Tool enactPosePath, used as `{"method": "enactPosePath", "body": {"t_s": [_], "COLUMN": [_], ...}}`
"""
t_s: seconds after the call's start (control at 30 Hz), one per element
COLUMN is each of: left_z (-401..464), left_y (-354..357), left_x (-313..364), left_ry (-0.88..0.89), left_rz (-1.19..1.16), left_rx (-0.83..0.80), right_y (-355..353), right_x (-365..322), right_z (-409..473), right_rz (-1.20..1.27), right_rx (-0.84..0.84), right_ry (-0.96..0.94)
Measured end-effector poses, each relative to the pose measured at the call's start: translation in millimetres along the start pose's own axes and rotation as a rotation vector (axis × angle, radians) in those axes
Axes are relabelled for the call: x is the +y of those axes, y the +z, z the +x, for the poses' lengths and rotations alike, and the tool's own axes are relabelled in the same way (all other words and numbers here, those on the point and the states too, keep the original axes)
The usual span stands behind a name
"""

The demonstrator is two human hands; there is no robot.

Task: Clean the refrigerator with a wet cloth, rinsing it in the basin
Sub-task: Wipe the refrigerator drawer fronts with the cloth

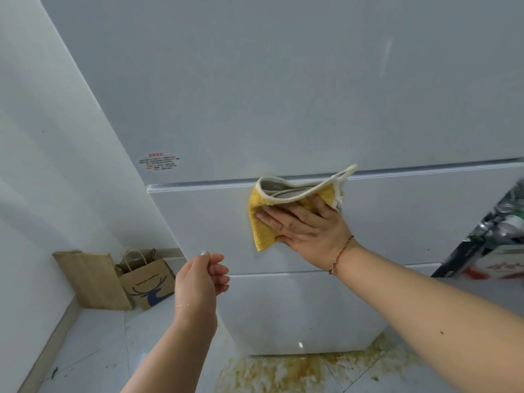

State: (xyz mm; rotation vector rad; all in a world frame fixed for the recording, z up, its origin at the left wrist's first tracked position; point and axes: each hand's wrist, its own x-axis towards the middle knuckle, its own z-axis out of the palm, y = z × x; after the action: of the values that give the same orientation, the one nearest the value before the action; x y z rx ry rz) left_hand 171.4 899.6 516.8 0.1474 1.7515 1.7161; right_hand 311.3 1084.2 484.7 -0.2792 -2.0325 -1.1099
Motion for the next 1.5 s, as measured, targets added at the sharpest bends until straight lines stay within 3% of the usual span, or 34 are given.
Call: {"method": "enactPosePath", "body": {"t_s": [0.5,0.7,0.83,0.93,1.0,1.17,1.37,1.5], "left_z": [-43,-53,-55,-55,-53,-42,-30,-22], "left_y": [100,115,104,82,62,2,-56,-80], "left_x": [-20,-29,-29,-24,-19,-4,6,10], "left_ry": [0.029,0.019,0.004,0.003,0.004,0.04,0.052,0.05], "left_rz": [0.089,0.093,0.078,0.064,0.044,0.027,0.015,0.0], "left_rx": [-0.223,-0.24,-0.222,-0.188,-0.156,-0.083,-0.026,0.015], "right_y": [-39,-46,-37,-30,-26,-10,7,11], "right_x": [119,112,83,56,29,-46,-89,-102], "right_z": [-143,-151,-96,-56,-35,-9,33,78], "right_rz": [-0.131,0.025,0.291,0.37,0.363,0.228,0.133,0.134], "right_rx": [-0.133,-0.186,-0.002,0.116,0.09,-0.049,-0.068,-0.092], "right_ry": [0.46,1.105,1.575,1.75,1.677,1.214,0.647,0.368]}}
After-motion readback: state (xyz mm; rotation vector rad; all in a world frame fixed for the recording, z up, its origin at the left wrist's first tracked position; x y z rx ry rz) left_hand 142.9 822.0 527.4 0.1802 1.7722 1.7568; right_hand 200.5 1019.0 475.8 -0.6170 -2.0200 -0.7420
